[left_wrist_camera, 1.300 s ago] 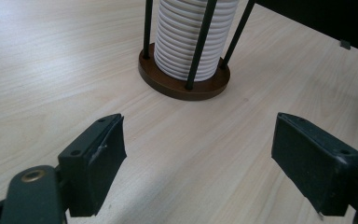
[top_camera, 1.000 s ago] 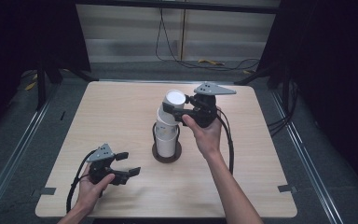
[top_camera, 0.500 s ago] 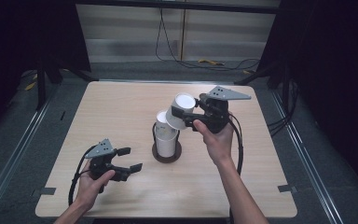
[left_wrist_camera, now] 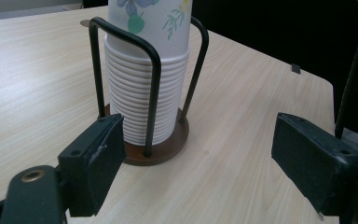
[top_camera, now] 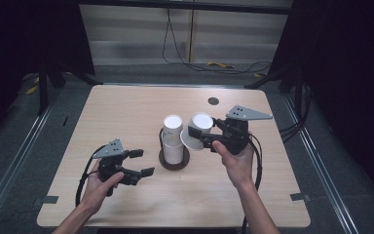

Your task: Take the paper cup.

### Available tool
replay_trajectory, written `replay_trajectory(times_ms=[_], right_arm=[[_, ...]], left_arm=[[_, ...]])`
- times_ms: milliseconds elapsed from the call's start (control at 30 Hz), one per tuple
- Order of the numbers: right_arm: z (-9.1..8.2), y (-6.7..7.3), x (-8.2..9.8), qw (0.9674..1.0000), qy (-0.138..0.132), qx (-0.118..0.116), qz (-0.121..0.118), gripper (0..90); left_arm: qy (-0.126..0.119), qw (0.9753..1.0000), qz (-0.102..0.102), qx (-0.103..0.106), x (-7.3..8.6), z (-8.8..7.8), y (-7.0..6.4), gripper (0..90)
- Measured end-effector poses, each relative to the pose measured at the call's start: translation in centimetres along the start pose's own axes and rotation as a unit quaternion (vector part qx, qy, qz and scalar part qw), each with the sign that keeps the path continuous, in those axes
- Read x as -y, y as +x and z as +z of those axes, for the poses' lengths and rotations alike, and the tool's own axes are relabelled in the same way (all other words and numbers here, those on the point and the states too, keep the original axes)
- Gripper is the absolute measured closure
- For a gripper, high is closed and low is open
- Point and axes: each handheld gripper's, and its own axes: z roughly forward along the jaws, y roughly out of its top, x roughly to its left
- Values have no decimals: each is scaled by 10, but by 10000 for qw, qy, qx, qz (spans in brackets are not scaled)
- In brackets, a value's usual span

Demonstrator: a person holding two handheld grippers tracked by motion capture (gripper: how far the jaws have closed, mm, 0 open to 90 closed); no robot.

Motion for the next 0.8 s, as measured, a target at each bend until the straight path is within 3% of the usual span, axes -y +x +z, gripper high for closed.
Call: replay_trajectory(times_ms=[100, 467, 567, 800], right_arm=[[-2, -1, 7, 10000, 71, -26, 52, 346], [5, 3, 23, 9992, 330, -208, 99, 347], [8, 4, 27, 9990, 344, -269, 119, 347], [16, 7, 33, 9984, 458, -328, 90, 347]], left_arm=[[-71, 10000, 39, -27, -2, 0, 0, 174], [-81, 9997, 164, 176, -14, 6, -6, 166], [-169, 9994, 83, 302, -16, 8, -7, 174], [-7, 9988, 293, 382, -23, 14, -13, 170]])
